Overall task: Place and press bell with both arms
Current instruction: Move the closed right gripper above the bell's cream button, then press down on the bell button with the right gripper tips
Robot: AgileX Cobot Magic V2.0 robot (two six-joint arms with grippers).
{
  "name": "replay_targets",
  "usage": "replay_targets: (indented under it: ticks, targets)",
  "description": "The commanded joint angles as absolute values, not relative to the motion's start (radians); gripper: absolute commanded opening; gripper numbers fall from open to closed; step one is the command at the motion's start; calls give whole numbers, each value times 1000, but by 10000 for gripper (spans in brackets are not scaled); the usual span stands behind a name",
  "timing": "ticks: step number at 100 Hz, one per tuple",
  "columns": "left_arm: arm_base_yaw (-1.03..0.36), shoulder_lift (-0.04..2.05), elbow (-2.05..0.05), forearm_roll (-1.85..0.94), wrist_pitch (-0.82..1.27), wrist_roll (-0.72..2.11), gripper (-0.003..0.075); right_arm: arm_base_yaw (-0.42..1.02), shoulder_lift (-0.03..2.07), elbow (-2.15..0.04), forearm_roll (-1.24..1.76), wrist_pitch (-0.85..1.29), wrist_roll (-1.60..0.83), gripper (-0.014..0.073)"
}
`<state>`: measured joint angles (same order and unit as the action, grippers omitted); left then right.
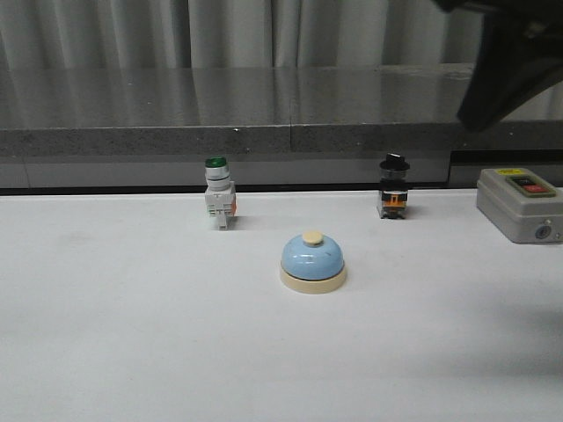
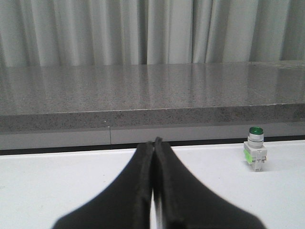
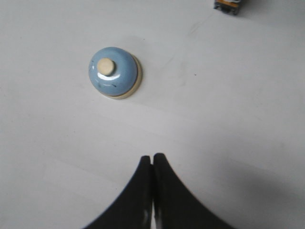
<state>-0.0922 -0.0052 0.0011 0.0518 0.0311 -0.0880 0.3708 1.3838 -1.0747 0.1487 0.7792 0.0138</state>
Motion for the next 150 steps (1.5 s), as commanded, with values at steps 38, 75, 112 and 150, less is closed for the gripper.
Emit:
replay_targets:
  ticks: [38,75,112,150]
  targets:
    - [-91,-35,43,54,-56,-96,-20,479,1689,-1344,162,713,-5,-69]
    - [-91,-35,43,54,-56,-96,-20,504,1837,-1452,162,713,-5,-69]
    - [-91,-35,43,54,-56,-96,-20,505,1869,-1457,162,712,-5,-69]
    - [-91,-35,43,54,-56,-96,-20,506,1912,-1457,177,713,-5,-69]
